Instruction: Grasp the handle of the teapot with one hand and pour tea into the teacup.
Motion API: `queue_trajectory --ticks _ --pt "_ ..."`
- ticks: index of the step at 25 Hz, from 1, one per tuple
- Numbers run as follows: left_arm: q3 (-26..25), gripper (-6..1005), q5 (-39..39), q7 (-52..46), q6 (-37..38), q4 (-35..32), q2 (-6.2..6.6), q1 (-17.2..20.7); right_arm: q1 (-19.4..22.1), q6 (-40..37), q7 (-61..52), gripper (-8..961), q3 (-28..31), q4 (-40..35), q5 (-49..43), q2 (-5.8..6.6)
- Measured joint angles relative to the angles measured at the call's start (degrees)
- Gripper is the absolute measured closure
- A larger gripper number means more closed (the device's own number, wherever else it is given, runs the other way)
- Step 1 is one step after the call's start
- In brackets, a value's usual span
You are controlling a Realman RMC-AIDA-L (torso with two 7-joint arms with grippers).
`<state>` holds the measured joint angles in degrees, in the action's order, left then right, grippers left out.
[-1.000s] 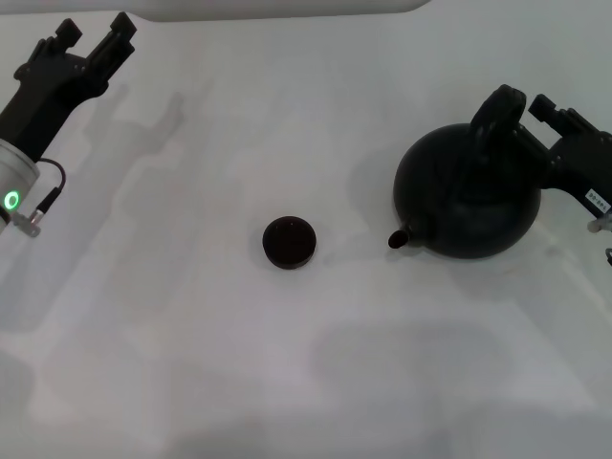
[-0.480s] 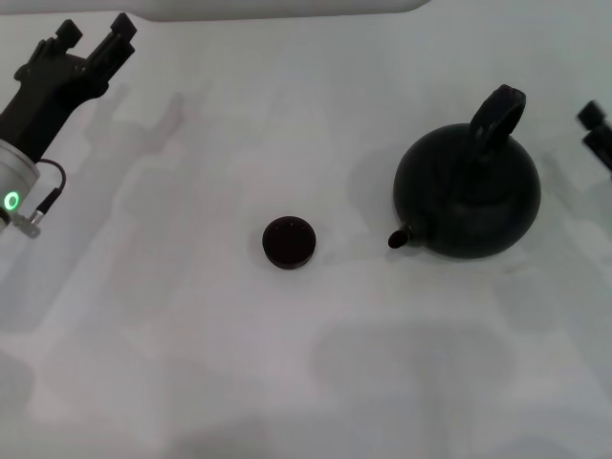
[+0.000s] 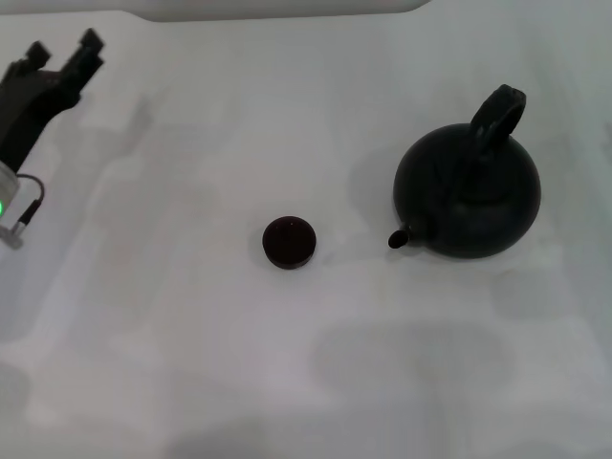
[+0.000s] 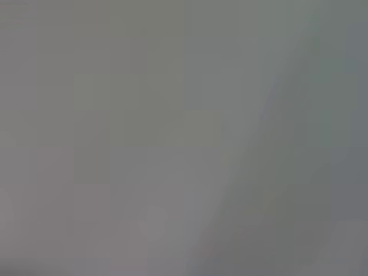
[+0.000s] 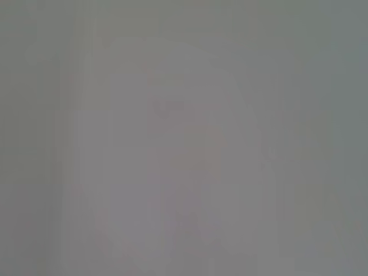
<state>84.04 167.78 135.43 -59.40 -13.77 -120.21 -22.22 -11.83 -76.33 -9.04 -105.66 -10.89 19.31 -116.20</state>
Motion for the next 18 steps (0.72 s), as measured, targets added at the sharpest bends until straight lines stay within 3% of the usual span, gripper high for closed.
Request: queue_trajectory --ticks 13,18 --pt "-2.05 113 0.02 -3.22 1.01 1.55 -0.17 -1.63 -0.07 4.37 -6.32 84 -0.96 -1.41 1.38 0.01" --pt "-0.08 113 -0.09 -3.32 1.36 1.62 0.21 -1.81 -0.17 4.42 -6.59 85 -1.11 -1.41 1.39 0.01"
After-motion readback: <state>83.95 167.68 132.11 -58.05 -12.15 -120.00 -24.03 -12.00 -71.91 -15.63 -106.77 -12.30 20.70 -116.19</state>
